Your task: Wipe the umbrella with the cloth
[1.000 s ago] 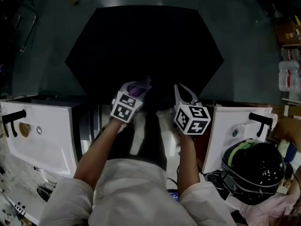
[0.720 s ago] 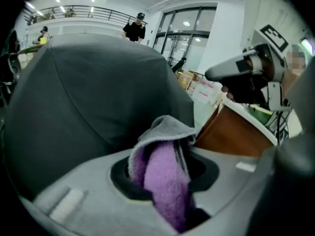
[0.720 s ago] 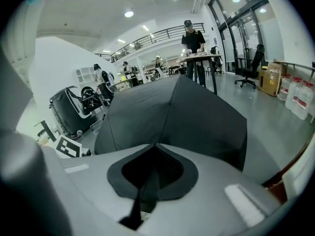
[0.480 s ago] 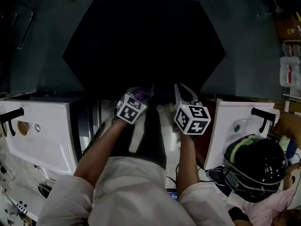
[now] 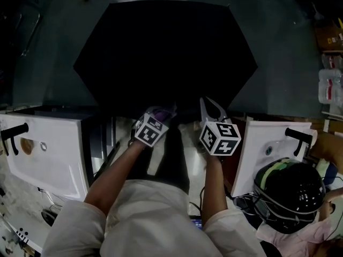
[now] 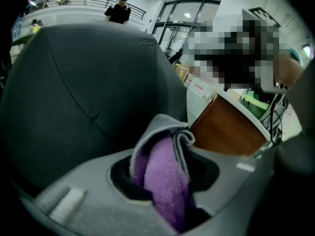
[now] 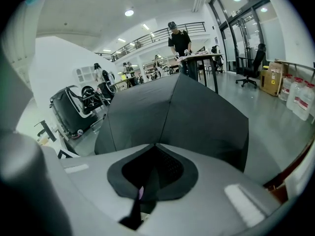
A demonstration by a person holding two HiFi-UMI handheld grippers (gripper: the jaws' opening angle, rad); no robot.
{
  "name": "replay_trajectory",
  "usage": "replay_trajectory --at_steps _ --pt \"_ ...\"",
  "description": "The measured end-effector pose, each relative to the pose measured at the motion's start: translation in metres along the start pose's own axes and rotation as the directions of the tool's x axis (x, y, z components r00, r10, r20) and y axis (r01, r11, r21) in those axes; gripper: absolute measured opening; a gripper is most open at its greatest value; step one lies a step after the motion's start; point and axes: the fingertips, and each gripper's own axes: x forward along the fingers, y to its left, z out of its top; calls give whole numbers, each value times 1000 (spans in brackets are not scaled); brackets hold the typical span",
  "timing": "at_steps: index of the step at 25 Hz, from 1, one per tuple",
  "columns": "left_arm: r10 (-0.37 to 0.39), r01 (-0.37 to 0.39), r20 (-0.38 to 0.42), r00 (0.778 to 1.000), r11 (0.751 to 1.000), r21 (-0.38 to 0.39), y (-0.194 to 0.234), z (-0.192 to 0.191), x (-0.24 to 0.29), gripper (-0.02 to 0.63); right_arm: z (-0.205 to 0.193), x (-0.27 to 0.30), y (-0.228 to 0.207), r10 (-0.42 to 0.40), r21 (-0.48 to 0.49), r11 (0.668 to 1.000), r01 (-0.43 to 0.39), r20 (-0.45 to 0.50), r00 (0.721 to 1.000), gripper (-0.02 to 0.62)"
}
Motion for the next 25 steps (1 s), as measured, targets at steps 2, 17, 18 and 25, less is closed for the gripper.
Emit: replay_trajectory --at_steps 2,17,18,25 --pt "14 -14 40 999 1000 5 4 19 -14 135 7 -2 3 4 -4 1000 -4 7 1000 6" --pt "270 -292 384 883 956 0 104 224 -144 135 91 -7 13 40 -53 998 -35 81 996 6" --pt "286 -303 390 875 953 -19 114 233 -150 135 97 -6 11 41 -56 998 -36 82 996 6" --pt "374 -361 418 828 926 -113 173 292 -173 135 119 16 6 60 -80 995 -55 56 997 6"
